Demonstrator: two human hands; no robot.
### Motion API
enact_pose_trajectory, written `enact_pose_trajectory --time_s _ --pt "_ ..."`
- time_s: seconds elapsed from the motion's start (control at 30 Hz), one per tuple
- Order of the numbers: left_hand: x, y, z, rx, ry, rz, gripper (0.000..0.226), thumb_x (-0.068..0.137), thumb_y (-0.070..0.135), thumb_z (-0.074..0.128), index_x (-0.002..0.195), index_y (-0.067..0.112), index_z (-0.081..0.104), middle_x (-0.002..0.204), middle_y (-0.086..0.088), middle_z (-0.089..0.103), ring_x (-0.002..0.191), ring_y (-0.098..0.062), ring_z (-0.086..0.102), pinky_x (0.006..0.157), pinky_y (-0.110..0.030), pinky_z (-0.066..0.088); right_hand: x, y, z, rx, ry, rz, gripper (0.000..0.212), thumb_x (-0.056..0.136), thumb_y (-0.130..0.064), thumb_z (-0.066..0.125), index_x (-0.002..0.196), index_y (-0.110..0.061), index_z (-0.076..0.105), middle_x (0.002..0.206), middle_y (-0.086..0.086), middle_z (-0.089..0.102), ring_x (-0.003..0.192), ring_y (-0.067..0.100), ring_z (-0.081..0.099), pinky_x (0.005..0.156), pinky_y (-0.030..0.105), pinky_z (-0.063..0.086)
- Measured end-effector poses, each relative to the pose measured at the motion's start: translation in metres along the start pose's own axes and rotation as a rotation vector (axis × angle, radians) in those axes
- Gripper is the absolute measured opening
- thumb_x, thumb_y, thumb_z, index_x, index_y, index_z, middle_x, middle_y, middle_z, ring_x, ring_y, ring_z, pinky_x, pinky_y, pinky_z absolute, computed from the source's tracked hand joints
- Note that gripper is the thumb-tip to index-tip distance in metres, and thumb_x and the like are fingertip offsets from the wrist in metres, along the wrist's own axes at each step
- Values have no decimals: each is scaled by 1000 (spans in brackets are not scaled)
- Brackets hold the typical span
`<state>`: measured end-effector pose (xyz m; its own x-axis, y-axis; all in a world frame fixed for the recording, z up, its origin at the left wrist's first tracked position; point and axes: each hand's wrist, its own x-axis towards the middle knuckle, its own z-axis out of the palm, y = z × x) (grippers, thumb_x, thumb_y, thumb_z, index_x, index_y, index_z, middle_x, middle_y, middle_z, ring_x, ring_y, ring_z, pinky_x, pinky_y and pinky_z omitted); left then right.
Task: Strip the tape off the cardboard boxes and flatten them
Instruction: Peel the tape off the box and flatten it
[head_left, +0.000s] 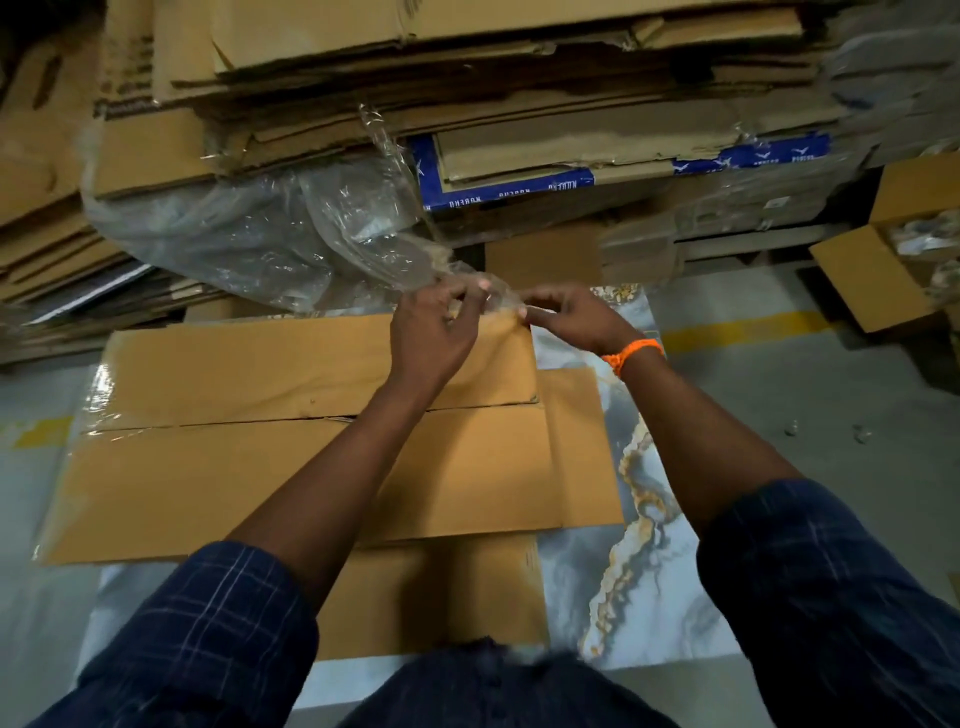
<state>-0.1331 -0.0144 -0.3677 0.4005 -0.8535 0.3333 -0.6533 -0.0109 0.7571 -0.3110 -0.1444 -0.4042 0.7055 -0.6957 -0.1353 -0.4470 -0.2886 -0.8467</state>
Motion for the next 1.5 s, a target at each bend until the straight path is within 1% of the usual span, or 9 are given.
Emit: enact_pose_trajectory --time_s 0.17,0.3,0.47,0.57,0.8,1.0,1.17,1.37,1.5 --pt "5 -3 -4 229 58 -56 30 93 41 54 100 27 79 88 2 77 74 -15 68 60 -26 45 17 0 0 -96 -69 -15 24 101 -25 61 93 -4 71 82 14 70 73 8 61 71 28 47" --pt "14 -26 5 165 -90 -424 72 88 80 25 97 30 76 91 9 73 90 -16 68 82 -34 50 15 2 21 87 157 66 28 106 -31 50 94 -8 59 63 8 61 54 13 58 54 26 46" --pt "4 -31 8 -52 -186 -624 60 93 78 33 94 35 75 95 11 75 94 -17 69 98 -45 50 18 6 19 29 272 154 40 96 -46 64 70 -16 61 54 2 59 45 10 55 48 26 40" --pt "8 -22 -1 -323 -89 -692 48 102 60 42 91 27 75 87 8 78 76 -12 70 76 -31 56 27 -8 4 -118 426 152 53 83 -54 76 52 -20 49 47 -5 46 44 9 40 46 25 29" --pt "18 -31 -79 -857 102 -796 39 109 33 38 124 7 63 106 -6 75 99 -16 69 90 -29 50 38 -79 7 57 343 -25 14 87 -14 76 95 -2 73 85 10 72 72 10 62 69 24 54" --pt "13 -67 -211 -754 239 -670 17 102 21 53 98 16 69 92 1 76 95 -12 68 92 -29 51 25 -131 118 -147 -42 -165 51 78 -22 86 124 -19 66 128 3 58 118 19 57 103 33 46" --pt "-28 -130 -315 -909 479 -750 14 102 22 55 94 15 64 83 -1 76 90 -15 70 100 -32 52 20 -170 214 -193 -169 -164 67 77 -23 87 137 -13 58 134 8 53 113 18 59 92 18 41" --pt "-107 -207 -412 -902 617 -896 20 97 26 60 81 22 71 91 2 73 87 -13 73 85 -25 58 41 -208 293 -423 -327 -310 84 75 -30 87 147 -13 46 123 12 57 105 23 54 98 38 46" --pt "-150 -248 -450 -888 680 -977 26 97 19 63 74 17 74 80 1 71 81 -15 69 76 -25 61 60 -230 323 -584 -339 -361 34 82 -25 78 115 -20 70 105 7 56 99 26 57 82 34 47"
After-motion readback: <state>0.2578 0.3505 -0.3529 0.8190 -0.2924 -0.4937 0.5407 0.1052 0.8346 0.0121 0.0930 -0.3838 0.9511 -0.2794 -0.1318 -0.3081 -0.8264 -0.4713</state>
